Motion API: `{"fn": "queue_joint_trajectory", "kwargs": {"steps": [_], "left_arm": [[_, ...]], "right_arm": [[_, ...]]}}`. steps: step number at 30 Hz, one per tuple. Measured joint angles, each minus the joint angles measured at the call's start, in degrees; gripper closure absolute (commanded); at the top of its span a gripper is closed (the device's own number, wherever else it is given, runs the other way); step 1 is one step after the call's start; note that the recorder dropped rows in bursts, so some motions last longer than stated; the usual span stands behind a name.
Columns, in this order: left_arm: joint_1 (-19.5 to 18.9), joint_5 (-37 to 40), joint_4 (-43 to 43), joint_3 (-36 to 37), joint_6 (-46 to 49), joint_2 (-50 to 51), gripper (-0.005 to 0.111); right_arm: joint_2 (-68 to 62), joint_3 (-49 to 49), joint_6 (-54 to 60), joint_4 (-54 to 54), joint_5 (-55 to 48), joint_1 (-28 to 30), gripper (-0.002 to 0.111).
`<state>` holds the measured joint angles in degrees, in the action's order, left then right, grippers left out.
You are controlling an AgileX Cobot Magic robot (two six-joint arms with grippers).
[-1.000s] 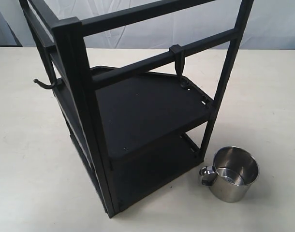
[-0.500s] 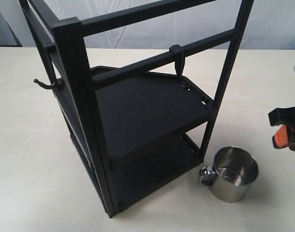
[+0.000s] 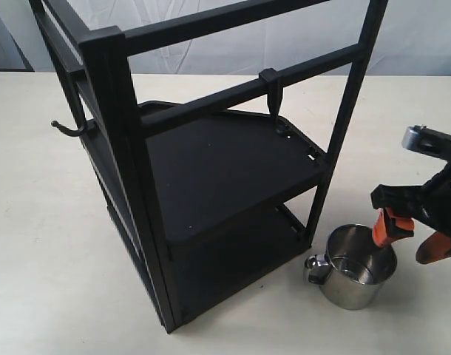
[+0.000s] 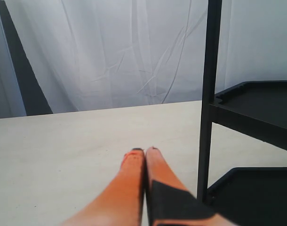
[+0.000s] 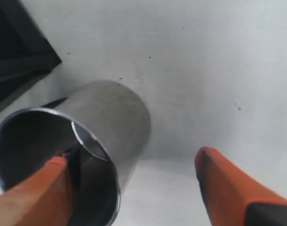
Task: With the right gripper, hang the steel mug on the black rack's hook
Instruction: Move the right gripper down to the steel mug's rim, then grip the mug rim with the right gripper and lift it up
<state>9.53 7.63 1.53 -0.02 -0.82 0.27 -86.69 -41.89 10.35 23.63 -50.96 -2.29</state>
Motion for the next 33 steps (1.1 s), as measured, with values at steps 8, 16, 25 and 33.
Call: {"fn": "queue_joint_trajectory", "kwargs": {"steps": [8,16,25,33], "left_arm": [[0.0,0.0,0.0,0.0,0.0,0.0,0.105],[0.0,0.0,0.0,0.0,0.0,0.0,0.105],[0.0,0.0,0.0,0.0,0.0,0.0,0.105],[0.0,0.0,0.0,0.0,0.0,0.0,0.105]], "right_arm": [[-8.58,-0.05,0.29,-0.62,0.05,-5.38,0.109],[-1.74,-0.05,4.54,4.06,-9.18,-5.86,0.109],[12.42,-0.05,15.35,14.87,-18.24,-5.86,0.109],[12.76,-0.05,21.98,29.79,-18.75,-5.86,0.109]]}}
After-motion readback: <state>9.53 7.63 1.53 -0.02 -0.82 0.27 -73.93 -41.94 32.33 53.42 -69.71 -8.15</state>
